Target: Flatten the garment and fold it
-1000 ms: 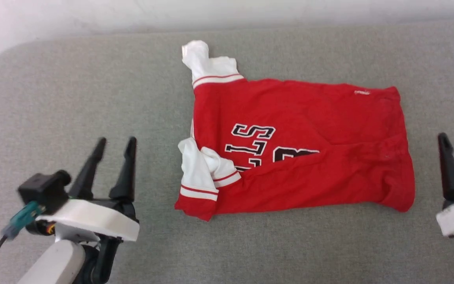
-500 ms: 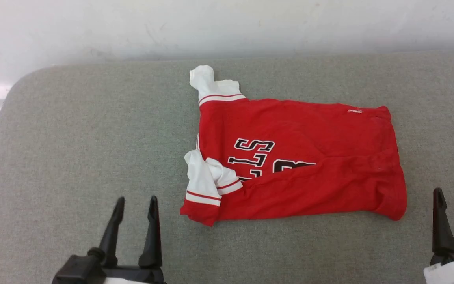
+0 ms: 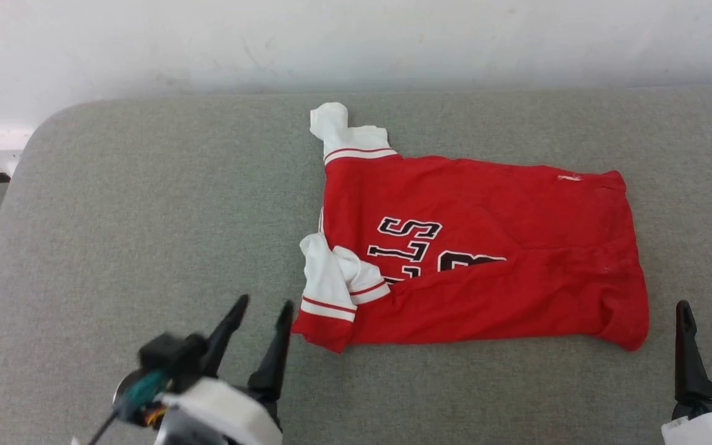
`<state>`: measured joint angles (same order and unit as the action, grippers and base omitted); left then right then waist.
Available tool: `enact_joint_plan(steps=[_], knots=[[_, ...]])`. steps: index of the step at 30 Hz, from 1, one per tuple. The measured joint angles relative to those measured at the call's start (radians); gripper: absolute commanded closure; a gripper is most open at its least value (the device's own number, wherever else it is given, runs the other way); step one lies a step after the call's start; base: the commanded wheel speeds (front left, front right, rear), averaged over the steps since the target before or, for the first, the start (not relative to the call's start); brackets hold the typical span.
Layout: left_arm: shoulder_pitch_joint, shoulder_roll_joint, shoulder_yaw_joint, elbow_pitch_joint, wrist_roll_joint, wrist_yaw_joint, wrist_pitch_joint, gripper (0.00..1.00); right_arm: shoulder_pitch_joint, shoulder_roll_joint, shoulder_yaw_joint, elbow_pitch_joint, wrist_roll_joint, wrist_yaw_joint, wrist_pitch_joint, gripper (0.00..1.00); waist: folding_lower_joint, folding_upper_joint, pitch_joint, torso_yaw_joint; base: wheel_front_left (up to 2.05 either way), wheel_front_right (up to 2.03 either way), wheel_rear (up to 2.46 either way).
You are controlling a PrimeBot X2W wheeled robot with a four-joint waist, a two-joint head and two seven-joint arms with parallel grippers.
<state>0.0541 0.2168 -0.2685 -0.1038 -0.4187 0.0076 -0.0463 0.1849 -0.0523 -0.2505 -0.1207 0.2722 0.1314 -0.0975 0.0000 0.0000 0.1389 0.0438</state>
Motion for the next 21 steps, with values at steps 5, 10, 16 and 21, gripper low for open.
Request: enact_joint_plan(steps=[5,10,16,21], knots=[[-0.083,0.040,-0.053,0.049,-0.023,-0.037,0.209,0.00,-0.002,0.000,0.008,0.005,0.000,0.000,0.007,0.00,0.0001,0.0000,0.016,0.001,0.00,0.00,0.00],[-0.141,0.042,-0.064,0.079,-0.042,-0.042,0.290,0.00,-0.012,0.000,0.011,0.009,0.000,0.000,0.011,0.00,0.0001,0.0000,0.034,-0.014,0.00,0.00,0.00],[-0.171,0.042,-0.080,0.157,-0.059,-0.040,0.372,0.00,-0.015,0.000,0.010,0.017,-0.002,0.000,0.015,0.00,0.0001,0.0000,0.057,-0.036,0.00,0.00,0.00],[-0.199,0.037,-0.084,0.229,-0.076,-0.014,0.449,0.00,-0.017,0.000,0.011,0.018,-0.002,0.000,0.015,0.00,0.0001,0.0000,0.074,-0.048,0.00,0.00,0.00]])
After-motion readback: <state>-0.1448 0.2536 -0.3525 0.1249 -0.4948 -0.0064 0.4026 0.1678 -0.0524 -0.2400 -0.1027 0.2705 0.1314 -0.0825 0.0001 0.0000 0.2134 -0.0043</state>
